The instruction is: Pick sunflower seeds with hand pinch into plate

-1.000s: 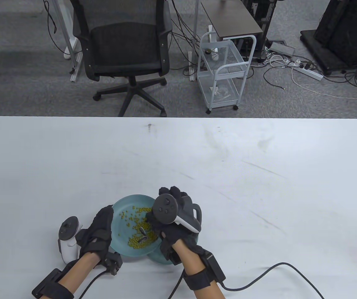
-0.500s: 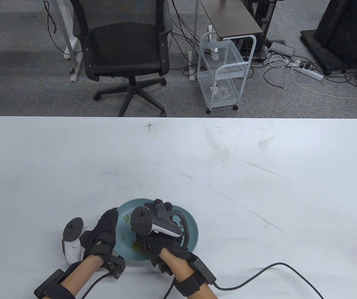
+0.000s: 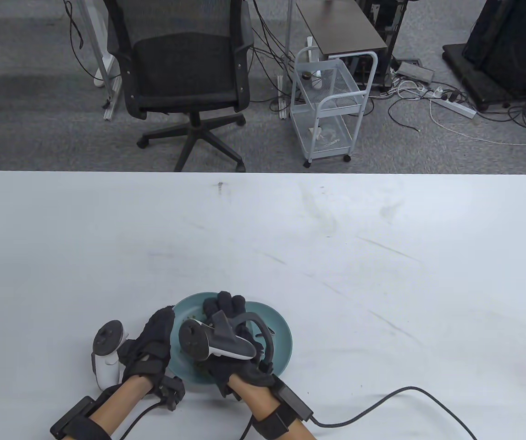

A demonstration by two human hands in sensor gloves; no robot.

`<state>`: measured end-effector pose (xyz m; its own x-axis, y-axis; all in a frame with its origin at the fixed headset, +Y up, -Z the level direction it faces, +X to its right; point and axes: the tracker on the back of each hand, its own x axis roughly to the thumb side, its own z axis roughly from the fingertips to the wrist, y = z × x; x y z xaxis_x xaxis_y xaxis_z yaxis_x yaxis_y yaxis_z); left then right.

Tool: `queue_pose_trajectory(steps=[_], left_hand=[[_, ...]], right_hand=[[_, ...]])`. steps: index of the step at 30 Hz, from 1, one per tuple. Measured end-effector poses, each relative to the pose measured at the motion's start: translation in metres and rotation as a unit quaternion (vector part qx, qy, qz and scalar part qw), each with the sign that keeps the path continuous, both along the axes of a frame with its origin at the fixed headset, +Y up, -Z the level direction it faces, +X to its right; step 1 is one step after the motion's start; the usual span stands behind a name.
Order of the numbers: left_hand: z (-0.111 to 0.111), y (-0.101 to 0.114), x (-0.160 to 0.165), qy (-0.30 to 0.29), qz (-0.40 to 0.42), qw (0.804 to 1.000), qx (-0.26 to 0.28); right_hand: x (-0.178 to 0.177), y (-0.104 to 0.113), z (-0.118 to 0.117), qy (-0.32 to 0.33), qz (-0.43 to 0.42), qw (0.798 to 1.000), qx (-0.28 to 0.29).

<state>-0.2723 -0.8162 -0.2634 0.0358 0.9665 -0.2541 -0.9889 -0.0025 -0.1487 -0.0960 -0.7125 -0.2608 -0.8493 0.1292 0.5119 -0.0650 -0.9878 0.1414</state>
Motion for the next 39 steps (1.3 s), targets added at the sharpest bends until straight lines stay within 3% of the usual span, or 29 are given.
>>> queue_pose_trajectory(steps=[8, 23, 30, 35, 39], left_hand=[[0.0, 0.0, 0.001, -0.009, -0.001, 1.0, 0.005], [-0.001, -0.001, -0.001, -0.005, 0.0, 1.0, 0.004], [-0.002, 0.0, -0.002, -0.002, 0.002, 1.0, 0.003], [-0.004, 0.004, -0.007, 0.008, 0.003, 1.0, 0.007], [-0.006, 0.005, -0.013, 0.022, 0.011, 1.0, 0.004]], right_hand=[[-0.006, 0.001, 0.006, 0.015, 0.015, 0.999, 0.042], [0.001, 0.005, 0.003, 0.011, -0.018, 1.0, 0.017], [0.025, 0.034, 0.001, -0.019, -0.094, 0.995, 0.026], [0.057, 0.068, 0.003, -0.046, -0.152, 0.986, 0.052], [0.081, 0.068, 0.009, -0.065, -0.164, 0.982, 0.065]])
